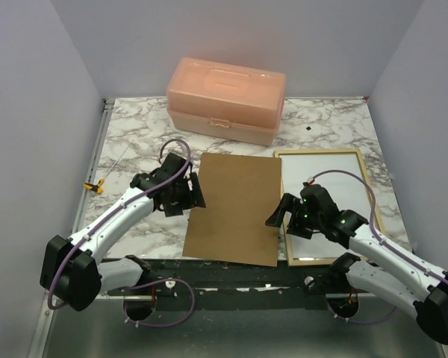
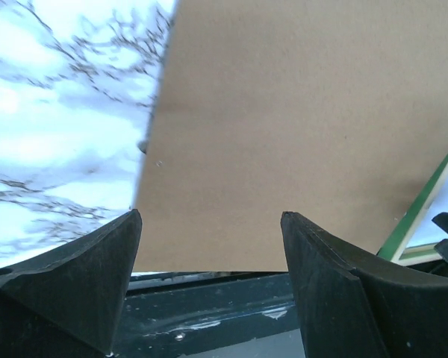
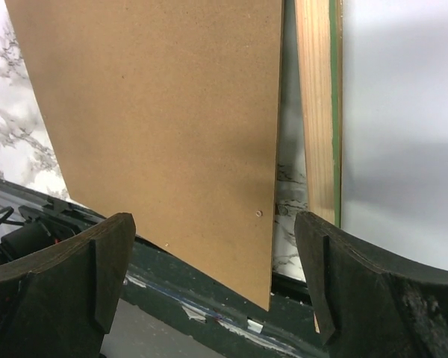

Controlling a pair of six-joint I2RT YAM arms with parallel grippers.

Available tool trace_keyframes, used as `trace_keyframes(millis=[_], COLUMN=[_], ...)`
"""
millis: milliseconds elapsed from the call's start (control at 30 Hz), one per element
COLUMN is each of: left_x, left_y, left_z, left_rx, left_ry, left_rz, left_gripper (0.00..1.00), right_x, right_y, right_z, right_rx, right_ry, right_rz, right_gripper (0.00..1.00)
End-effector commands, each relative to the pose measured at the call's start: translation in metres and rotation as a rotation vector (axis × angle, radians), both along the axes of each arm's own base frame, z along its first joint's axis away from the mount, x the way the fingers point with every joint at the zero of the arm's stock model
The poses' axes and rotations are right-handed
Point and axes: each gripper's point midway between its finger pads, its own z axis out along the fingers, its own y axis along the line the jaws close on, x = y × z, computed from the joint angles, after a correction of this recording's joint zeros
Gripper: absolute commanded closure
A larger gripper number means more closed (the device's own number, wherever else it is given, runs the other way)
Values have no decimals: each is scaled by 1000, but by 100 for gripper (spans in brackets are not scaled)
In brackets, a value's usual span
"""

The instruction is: Put the photo into the frame

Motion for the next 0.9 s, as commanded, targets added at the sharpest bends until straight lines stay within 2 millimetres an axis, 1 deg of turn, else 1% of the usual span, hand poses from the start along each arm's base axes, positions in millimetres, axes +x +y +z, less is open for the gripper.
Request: trace_keyframes(millis=[0,133,200,333,500,600,733,867], left_x=[19,36,41,42,36,32,30,23], left_y=[13,19,19,12,2,0,-2,7], left_z=[17,20,19,19,15,-1,-32,-69], left_rx=[39,77,94,67,7,2,5,68], left_ry=[-13,11,34,51,53,80,145,226], left_rz=[-73,-108,-132,-161,-186,-179,-154,-99], left_gripper=[22,23,24,25,25,24,25,26], right_x=[4,10,14,20,22,23,26,26], right_y=[11,12,15,18,21,17,16,21], right_z=[-8,-19,-23,-32,-45,-53,-57,-60], right_rx=[8,-21,-22,-41,-63,-93,-99,-58], right_ry=[-10,0,-9,4,32,46,41,41], right_rz=[62,65,67,77,93,78,60,54], right_gripper=[3,3,3,3,2,2,2,2])
